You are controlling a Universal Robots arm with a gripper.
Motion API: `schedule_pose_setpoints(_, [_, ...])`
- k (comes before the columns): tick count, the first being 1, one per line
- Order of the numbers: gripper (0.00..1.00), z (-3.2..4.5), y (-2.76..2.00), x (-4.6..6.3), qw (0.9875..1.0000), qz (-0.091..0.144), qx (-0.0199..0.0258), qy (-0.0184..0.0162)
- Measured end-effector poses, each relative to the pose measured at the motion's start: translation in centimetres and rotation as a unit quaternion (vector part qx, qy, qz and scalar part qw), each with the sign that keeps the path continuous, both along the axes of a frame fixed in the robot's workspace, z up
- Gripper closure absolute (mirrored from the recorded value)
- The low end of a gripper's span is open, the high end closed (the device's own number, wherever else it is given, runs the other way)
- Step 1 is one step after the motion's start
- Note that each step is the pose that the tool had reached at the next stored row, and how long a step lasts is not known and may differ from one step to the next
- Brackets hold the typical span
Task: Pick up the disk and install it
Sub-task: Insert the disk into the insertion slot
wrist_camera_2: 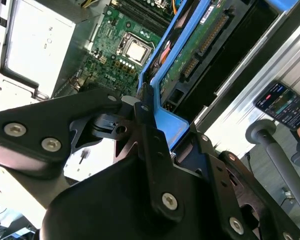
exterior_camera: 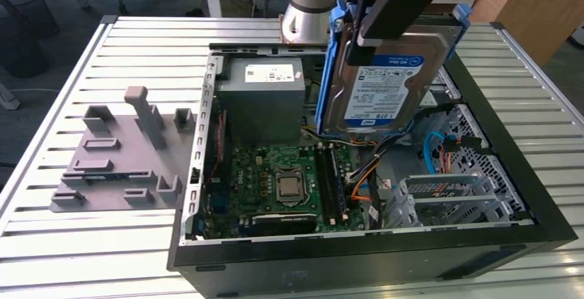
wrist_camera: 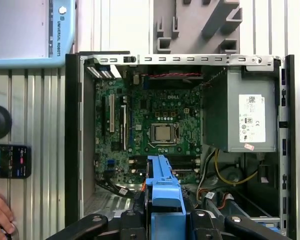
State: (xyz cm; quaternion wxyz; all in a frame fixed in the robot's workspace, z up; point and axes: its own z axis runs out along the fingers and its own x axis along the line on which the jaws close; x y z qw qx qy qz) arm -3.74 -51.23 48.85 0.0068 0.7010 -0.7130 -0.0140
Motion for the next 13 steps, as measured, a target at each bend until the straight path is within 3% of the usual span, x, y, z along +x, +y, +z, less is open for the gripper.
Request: schedule_pose_setpoints(13, [0.64, -0.26, -0.84, 0.15, 1.0, 0.0, 0.0001, -0.0003])
